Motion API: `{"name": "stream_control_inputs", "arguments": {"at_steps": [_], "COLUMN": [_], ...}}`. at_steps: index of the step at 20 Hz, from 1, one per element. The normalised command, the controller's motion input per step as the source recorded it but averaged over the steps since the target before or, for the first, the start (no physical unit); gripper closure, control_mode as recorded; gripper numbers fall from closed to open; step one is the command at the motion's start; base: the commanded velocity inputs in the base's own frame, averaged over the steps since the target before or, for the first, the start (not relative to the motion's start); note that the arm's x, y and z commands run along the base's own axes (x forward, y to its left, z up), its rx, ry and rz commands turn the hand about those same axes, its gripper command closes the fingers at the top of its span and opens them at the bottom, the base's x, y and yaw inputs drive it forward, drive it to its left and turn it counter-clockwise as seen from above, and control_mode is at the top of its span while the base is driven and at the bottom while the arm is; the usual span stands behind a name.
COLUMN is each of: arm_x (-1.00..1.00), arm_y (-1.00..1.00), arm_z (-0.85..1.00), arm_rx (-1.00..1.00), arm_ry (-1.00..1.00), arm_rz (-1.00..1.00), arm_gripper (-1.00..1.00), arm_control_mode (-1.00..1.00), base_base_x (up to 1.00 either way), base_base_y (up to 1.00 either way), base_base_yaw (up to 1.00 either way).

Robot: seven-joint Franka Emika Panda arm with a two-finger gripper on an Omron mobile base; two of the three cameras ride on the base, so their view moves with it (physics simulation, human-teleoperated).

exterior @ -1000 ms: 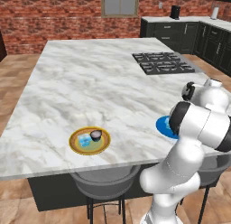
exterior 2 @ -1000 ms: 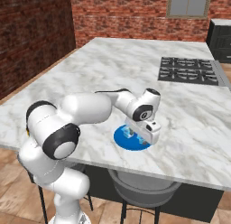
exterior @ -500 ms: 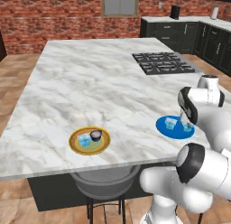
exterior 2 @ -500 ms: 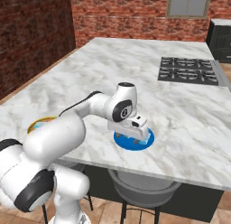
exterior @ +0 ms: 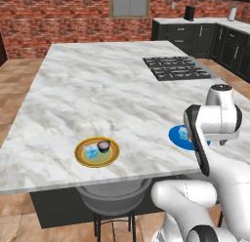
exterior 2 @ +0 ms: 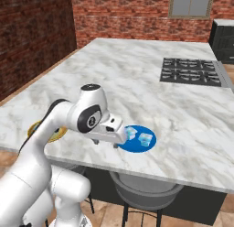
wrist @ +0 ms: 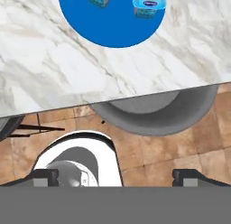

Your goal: Place two yogurt containers on each plate.

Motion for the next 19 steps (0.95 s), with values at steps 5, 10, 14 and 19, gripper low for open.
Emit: {"name": "stream_control_inputs", "arguments": {"at_steps": [5, 10, 14, 19], "arm_x": [-0.74, -0.85, -0.69, -0.66], "arm_y": [0.38, 0.29, 0.29, 0.28], "arm_z": [0.42, 0.33, 0.18, 0.19], "arm_rx": [0.12, 0.09, 0.02, 0.00], "arm_ry": [-0.08, -0.23, -0.34, -0.31], "arm_rz": [0.01, 0.02, 0.07, 0.11], "arm_gripper": [-1.00, -1.00, -1.00, -1.00], "arm_control_mode": [-1.00, -1.00, -1.00, -1.00], "base_base_x": [0.00, 0.00, 0.00, 0.00], "base_base_y": [0.00, 0.00, 0.00, 0.00], "base_base_yaw": [0.00, 0.00, 0.00, 0.00]}}
